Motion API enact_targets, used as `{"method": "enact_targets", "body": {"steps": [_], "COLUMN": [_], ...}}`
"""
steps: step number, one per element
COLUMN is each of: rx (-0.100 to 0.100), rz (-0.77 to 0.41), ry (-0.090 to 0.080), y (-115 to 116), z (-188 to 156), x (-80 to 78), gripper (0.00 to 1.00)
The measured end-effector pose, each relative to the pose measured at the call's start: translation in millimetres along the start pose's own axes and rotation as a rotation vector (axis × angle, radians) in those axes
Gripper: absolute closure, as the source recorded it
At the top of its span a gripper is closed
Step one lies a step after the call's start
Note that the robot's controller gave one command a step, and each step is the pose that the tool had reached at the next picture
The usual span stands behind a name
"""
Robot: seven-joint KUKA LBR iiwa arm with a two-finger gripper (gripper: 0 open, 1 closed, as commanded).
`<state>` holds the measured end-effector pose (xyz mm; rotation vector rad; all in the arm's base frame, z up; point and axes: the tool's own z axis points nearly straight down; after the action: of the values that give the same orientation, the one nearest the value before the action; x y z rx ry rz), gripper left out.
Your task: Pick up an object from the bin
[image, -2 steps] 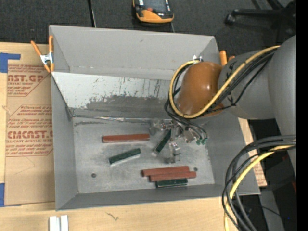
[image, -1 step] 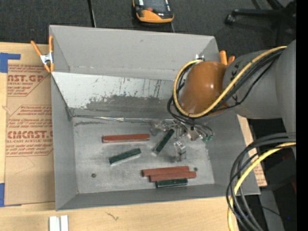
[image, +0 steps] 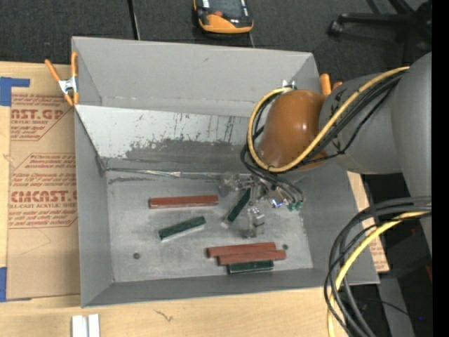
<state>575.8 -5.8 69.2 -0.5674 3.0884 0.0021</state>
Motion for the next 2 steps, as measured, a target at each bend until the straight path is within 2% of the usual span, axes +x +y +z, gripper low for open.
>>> {"method": "enact_targets", "body": {"steps": [1,2], "rx": [0.001,0.001], "rz": [-0.121,-0.120], "ry": [-0.003,-0.003], "y": [-6.6,-6.6], "z": [-1.6,-1.6], "x": [-0.7,-0.7], "gripper": [1.00,1.00]}}
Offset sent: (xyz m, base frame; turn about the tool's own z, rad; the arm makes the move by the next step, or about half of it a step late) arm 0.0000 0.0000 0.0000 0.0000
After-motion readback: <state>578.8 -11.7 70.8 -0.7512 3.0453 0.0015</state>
